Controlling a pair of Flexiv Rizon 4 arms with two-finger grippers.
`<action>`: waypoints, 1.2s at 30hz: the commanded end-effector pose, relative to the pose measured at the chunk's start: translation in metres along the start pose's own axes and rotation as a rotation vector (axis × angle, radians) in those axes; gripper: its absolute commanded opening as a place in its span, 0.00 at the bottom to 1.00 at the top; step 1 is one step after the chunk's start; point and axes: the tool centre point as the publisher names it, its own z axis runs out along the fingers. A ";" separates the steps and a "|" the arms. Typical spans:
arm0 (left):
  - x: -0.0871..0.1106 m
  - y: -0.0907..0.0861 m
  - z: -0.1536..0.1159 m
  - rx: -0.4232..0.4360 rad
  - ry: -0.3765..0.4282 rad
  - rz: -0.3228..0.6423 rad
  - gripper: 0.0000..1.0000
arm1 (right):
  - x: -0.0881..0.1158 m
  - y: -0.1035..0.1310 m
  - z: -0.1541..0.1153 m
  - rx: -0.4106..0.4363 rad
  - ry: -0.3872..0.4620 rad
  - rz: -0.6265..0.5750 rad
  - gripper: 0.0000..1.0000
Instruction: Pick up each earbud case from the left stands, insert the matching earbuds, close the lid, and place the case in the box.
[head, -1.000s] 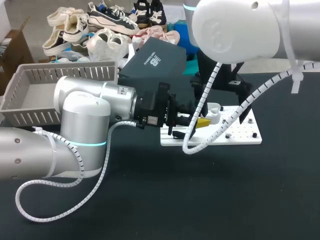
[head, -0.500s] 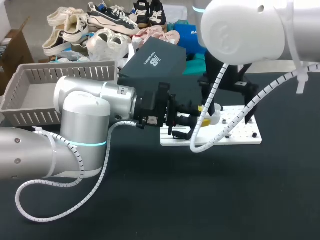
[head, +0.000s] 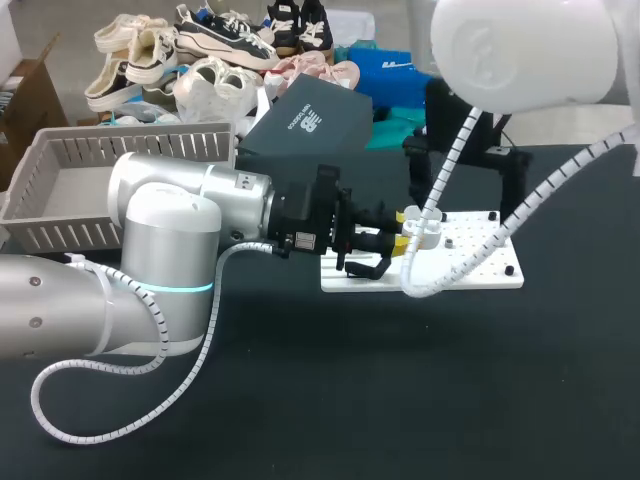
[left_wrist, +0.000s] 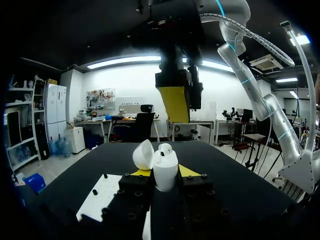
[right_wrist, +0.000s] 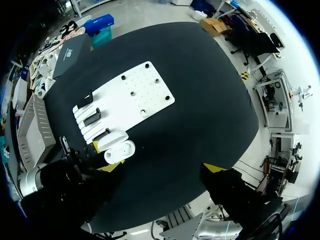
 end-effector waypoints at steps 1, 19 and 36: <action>0.000 0.000 0.000 -0.001 0.000 0.000 0.00 | 0.009 -0.030 0.007 -0.152 -0.045 -0.054 1.00; 0.000 0.000 0.000 -0.001 0.000 0.000 0.00 | -0.009 -0.054 0.048 -0.373 0.022 -0.299 1.00; 0.000 0.000 0.000 -0.001 0.000 0.000 0.00 | -0.048 -0.033 0.093 -0.398 -0.078 -0.350 0.87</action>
